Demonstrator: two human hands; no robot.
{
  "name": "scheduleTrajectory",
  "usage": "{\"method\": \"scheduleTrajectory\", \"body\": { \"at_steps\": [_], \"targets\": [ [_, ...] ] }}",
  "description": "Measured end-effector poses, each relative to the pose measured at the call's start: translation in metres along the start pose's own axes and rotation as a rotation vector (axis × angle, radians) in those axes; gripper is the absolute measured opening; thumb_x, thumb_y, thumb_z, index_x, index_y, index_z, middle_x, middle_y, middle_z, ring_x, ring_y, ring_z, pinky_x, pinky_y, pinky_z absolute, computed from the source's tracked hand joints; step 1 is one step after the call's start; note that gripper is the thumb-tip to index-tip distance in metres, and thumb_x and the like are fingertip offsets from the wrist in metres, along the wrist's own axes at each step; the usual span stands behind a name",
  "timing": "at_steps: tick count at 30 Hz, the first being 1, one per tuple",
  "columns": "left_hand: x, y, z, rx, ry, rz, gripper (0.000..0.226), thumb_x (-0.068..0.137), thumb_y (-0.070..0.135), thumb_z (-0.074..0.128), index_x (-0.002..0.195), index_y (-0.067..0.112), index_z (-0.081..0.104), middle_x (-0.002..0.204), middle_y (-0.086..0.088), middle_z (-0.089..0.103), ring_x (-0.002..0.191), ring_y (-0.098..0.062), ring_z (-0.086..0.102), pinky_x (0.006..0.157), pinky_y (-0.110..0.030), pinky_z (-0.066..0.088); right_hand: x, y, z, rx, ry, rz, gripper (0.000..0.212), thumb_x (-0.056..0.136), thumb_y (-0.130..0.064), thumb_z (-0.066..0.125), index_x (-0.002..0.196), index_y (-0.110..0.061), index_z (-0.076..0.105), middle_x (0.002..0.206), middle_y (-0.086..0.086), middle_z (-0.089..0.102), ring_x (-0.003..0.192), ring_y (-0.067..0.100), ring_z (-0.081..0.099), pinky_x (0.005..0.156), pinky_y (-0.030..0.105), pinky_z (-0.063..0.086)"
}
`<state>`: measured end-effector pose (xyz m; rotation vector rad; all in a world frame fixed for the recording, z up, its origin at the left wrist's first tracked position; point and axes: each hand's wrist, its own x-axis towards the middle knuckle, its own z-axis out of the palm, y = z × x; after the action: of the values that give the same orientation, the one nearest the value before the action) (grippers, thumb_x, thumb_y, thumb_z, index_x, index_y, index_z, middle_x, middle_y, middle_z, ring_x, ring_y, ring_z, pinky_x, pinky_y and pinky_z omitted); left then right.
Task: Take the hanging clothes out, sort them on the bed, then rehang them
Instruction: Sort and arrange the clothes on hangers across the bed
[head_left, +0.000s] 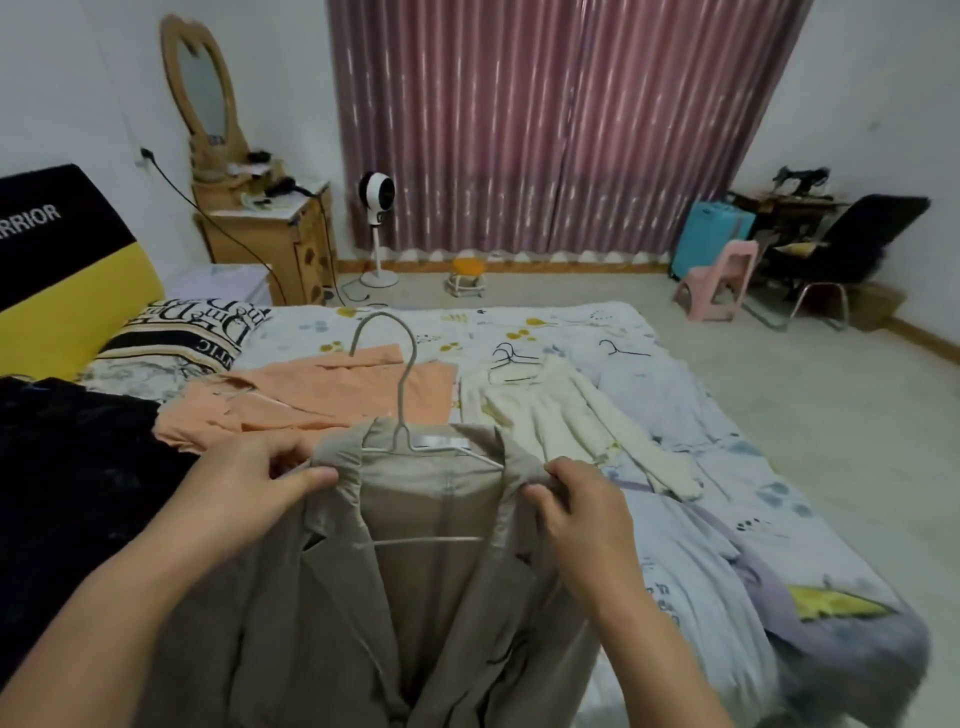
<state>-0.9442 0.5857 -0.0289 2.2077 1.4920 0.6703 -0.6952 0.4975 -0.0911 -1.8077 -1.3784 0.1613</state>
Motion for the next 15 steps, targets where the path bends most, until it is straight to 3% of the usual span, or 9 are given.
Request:
{"method": "scheduleTrajectory", "body": {
  "at_steps": [4, 9, 12, 15],
  "targets": [
    [-0.009, 0.063, 0.027, -0.036, -0.019, 0.091, 0.02, 0.077, 0.022, 0.072, 0.06, 0.026, 0.063, 0.061, 0.005, 0.061, 0.063, -0.009, 0.053, 0.056, -0.027, 0.036, -0.014, 0.036, -0.056, -0.019, 0.076, 0.02, 0.042, 0.084, -0.015, 0.062, 0.058, -0.026, 0.032, 0.06, -0.008, 0.04, 0.062, 0.007, 0.04, 0.058, 0.023, 0.03],
    [-0.021, 0.142, 0.077, -0.05, -0.056, 0.15, 0.017, 0.076, 0.026, 0.073, 0.063, 0.019, 0.065, 0.057, -0.001, 0.059, 0.058, -0.013, 0.05, 0.054, -0.029, 0.033, -0.033, 0.093, -0.136, -0.039, 0.126, 0.061, 0.027, 0.083, -0.014, 0.064, 0.063, -0.015, 0.045, 0.061, -0.007, 0.044, 0.065, 0.016, 0.042, 0.06, 0.026, 0.031],
    [-0.028, 0.189, 0.113, -0.046, -0.089, 0.186, 0.018, 0.078, 0.029, 0.071, 0.067, 0.016, 0.064, 0.058, -0.001, 0.055, 0.056, -0.011, 0.045, 0.052, -0.027, 0.029, -0.04, 0.132, -0.186, -0.078, 0.15, 0.071, 0.025, 0.083, -0.014, 0.065, 0.065, -0.016, 0.048, 0.064, -0.003, 0.048, 0.069, 0.02, 0.046, 0.061, 0.032, 0.031],
    [-0.033, 0.231, 0.15, -0.068, -0.119, 0.227, 0.019, 0.078, 0.029, 0.071, 0.068, 0.014, 0.063, 0.061, -0.001, 0.055, 0.058, -0.01, 0.046, 0.052, -0.019, 0.028, -0.049, 0.168, -0.229, -0.139, 0.177, 0.094, 0.037, 0.082, -0.014, 0.066, 0.059, -0.026, 0.039, 0.063, -0.006, 0.046, 0.068, 0.02, 0.044, 0.061, 0.033, 0.029]
  ]
}}
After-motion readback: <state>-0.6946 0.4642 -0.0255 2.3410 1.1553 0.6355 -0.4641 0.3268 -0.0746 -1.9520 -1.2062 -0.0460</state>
